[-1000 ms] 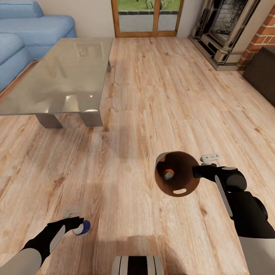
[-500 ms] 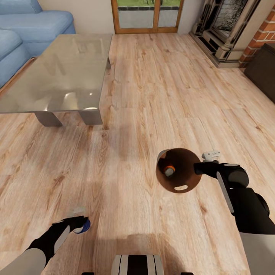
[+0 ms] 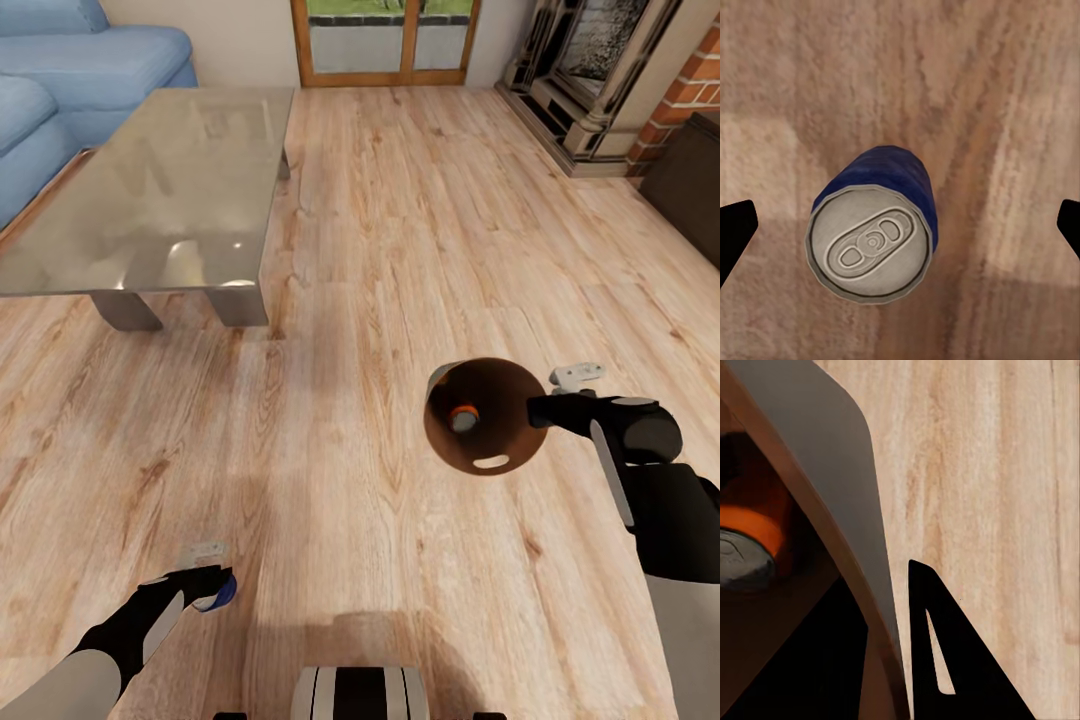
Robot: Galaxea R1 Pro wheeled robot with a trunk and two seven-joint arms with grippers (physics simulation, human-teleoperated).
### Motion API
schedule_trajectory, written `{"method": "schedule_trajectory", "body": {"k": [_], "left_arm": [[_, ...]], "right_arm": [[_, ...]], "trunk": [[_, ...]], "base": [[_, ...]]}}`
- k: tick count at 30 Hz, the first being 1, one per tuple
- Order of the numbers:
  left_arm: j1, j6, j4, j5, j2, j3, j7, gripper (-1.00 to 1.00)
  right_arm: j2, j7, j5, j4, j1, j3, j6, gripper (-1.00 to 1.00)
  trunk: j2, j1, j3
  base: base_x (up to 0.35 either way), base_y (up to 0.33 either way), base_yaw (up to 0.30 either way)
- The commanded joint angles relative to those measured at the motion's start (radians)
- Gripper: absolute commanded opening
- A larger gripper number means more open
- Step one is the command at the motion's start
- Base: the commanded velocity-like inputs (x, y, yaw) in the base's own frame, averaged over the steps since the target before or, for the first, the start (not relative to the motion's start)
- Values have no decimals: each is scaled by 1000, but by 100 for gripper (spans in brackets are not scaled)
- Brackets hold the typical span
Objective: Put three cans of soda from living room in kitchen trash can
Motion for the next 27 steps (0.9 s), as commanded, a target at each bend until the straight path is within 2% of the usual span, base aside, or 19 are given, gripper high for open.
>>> {"method": "schedule_trajectory", "body": {"k": [1,27], "left_arm": [[0,0,0,0,0,0,0,100],[-2,-2,-1,9,0,1,1,100]], "right_arm": [[-2,2,-5,-5,-2,0,0,-100],[-7,4,-6,-19,-12,3,0,-100]], "trunk": [[0,0,-1],[0,0,-41]], "base": [[0,0,0],[0,0,0]]}}
